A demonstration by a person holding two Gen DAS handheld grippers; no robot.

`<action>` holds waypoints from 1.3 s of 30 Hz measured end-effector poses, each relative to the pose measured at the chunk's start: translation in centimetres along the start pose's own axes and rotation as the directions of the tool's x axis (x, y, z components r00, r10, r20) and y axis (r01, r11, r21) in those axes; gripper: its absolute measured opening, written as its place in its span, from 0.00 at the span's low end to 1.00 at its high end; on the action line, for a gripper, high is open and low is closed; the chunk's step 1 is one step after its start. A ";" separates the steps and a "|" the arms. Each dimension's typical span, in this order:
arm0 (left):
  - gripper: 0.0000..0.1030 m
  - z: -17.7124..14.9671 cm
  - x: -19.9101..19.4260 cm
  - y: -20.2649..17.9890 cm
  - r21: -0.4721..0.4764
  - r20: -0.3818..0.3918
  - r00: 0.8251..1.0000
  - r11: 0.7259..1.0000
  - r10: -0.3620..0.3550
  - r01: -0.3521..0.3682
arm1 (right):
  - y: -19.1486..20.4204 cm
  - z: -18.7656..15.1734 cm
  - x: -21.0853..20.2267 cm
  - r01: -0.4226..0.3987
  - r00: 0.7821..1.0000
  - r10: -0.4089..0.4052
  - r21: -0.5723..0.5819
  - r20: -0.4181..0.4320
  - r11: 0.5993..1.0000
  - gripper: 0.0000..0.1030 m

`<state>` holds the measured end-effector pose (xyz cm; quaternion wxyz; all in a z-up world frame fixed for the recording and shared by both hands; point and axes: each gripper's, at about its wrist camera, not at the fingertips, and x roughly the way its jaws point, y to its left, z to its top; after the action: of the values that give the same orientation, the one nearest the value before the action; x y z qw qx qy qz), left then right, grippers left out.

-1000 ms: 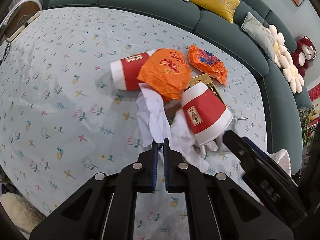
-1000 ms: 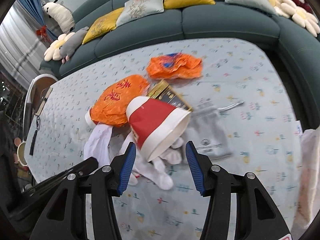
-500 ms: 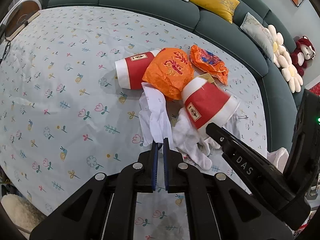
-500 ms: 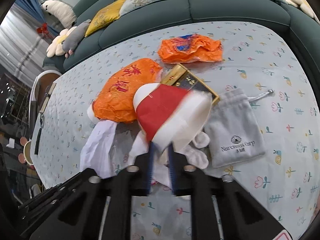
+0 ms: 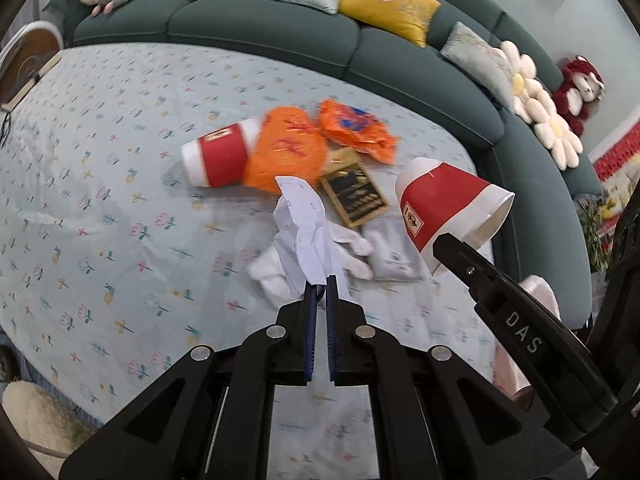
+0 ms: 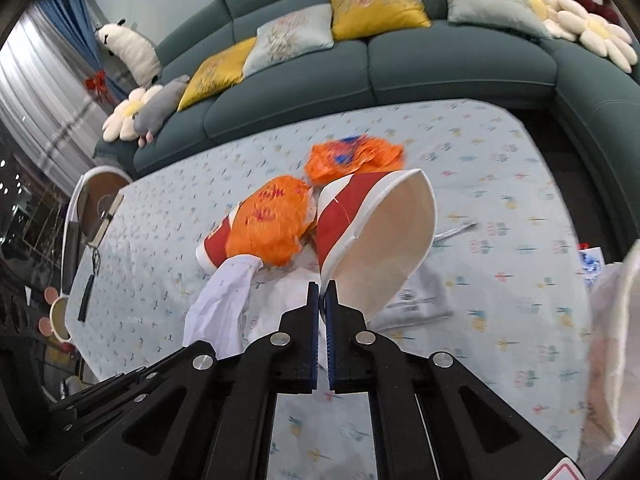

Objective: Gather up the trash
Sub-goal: 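Carry the white glove and red paper cup over the white bin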

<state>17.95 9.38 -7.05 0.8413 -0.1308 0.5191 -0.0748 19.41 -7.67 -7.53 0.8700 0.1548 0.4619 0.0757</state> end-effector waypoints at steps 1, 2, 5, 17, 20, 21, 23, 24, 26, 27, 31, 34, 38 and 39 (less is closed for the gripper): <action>0.04 -0.2 -0.2 -0.6 0.010 0.001 1.000 1.000 -0.007 0.007 | -0.7 0.0 -0.9 0.004 1.000 -0.005 0.010 0.012 1.000 0.04; 0.04 -0.4 -0.6 -1.6 0.025 0.003 1.000 1.000 -0.015 0.015 | -1.2 -0.1 -1.6 0.009 1.000 -0.009 0.018 0.021 1.000 0.04; 0.04 -1.1 -1.2 -3.8 0.063 0.007 0.999 0.998 -0.032 0.032 | -3.0 -0.4 -3.8 0.025 0.998 -0.028 0.045 0.049 0.999 0.04; 0.04 -5.4 -3.2 -15.1 0.264 -0.012 0.993 0.957 -0.120 0.118 | -12.6 -2.9 -13.3 0.093 0.979 -0.124 0.188 0.159 0.978 0.04; 0.04 -6.4 -3.3 -17.5 0.308 -0.018 0.991 0.942 -0.134 0.133 | -15.4 -4.0 -15.3 0.109 0.972 -0.153 0.236 0.176 0.966 0.04; 0.04 -6.8 -3.3 -18.4 0.325 -0.023 0.990 0.936 -0.140 0.139 | -16.1 -4.2 -15.7 0.114 0.971 -0.161 0.247 0.180 0.962 0.04; 0.04 -7.6 -3.2 -20.0 0.349 -0.037 0.988 0.925 -0.150 0.154 | -17.9 -5.0 -16.8 0.129 0.965 -0.185 0.277 0.187 0.952 0.04; 0.04 -7.8 -3.1 -20.5 0.354 -0.044 0.987 0.921 -0.156 0.162 | -18.7 -5.4 -17.3 0.136 0.962 -0.196 0.290 0.190 0.947 0.04; 0.04 -8.5 -3.0 -22.0 0.371 -0.064 0.983 0.910 -0.172 0.184 | -19.9 -6.1 -18.2 0.152 0.956 -0.218 0.310 0.194 0.939 0.04; 0.04 -8.8 -3.0 -22.4 0.378 -0.066 0.982 0.907 -0.174 0.186 | -20.5 -6.5 -18.6 0.158 0.954 -0.227 0.318 0.195 0.935 0.04; 0.04 -9.7 -2.8 -24.6 0.409 -0.088 0.978 0.888 -0.191 0.210 | -22.9 -7.8 -19.8 0.176 0.946 -0.257 0.355 0.196 0.918 0.04; 0.04 -10.1 -2.5 -26.0 0.423 -0.103 0.974 0.877 -0.203 0.228 | -24.0 -8.4 -20.2 0.184 0.943 -0.271 0.374 0.195 0.909 0.04; 0.04 -10.6 -2.0 -27.9 0.449 -0.121 0.970 0.860 -0.211 0.243 | -25.3 -9.1 -20.2 0.189 0.940 -0.283 0.399 0.190 0.897 0.04; 0.04 -10.7 -1.9 -28.2 0.452 -0.127 0.969 0.857 -0.213 0.247 | -25.4 -9.1 -20.1 0.190 0.940 -0.284 0.403 0.189 0.895 0.04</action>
<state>7.81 -18.53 -1.62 0.8137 0.0158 0.4968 -0.3012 0.32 -35.27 -5.24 0.8761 0.2700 0.3733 -0.1418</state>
